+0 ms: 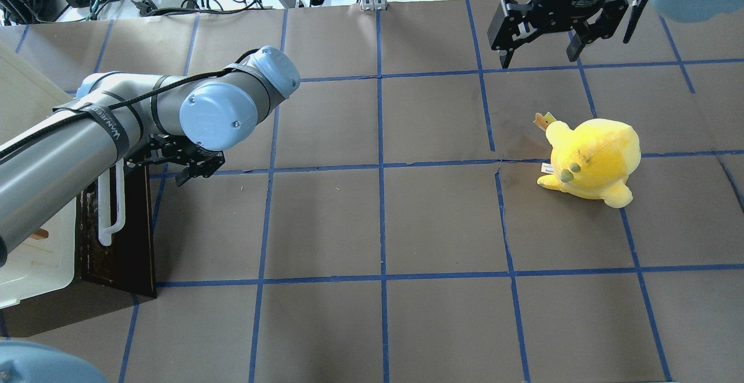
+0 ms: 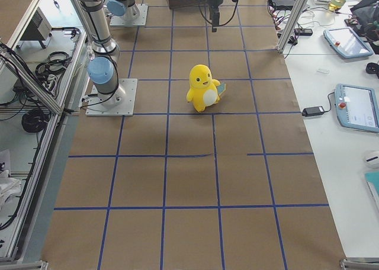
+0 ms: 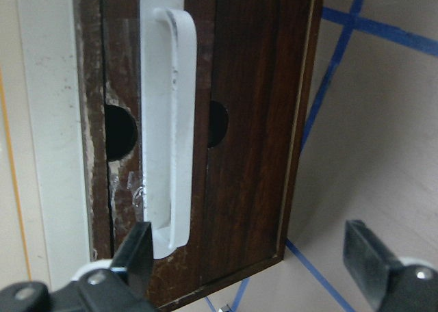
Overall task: Pull drawer sideways
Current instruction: 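Move the left gripper toward the white handle on the wooden drawer, then lower the open left gripper around the white bar handle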
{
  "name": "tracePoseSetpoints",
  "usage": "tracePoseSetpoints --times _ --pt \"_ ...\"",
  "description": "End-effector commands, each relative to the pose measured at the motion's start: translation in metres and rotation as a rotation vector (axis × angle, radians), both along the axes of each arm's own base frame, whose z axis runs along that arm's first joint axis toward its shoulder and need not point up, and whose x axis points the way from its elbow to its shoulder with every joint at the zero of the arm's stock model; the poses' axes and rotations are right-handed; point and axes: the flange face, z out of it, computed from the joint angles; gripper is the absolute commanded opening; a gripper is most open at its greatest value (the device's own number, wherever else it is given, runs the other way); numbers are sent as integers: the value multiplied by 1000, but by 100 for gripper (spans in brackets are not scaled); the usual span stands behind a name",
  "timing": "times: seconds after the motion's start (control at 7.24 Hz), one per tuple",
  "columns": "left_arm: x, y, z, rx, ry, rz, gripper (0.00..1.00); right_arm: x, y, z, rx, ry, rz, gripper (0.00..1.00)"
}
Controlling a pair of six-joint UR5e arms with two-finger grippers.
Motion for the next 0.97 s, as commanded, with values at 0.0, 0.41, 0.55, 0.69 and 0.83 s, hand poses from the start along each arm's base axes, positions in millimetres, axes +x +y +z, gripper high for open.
tracePoseSetpoints --times 0.0,0.41,0.55,0.69,0.83 --pt "8 0 -15 115 -123 -105 100 0 0 0 0 0 0 100" --pt "12 -6 -36 168 -199 -175 100 0 0 0 0 0 0 100" --pt "14 -3 -48 191 -222 -197 100 0 0 0 0 0 0 100" --pt "15 -3 -52 206 -220 -197 100 0 0 0 0 0 1 100" --pt "28 -4 -56 224 -217 -176 100 0 0 0 0 0 0 100"
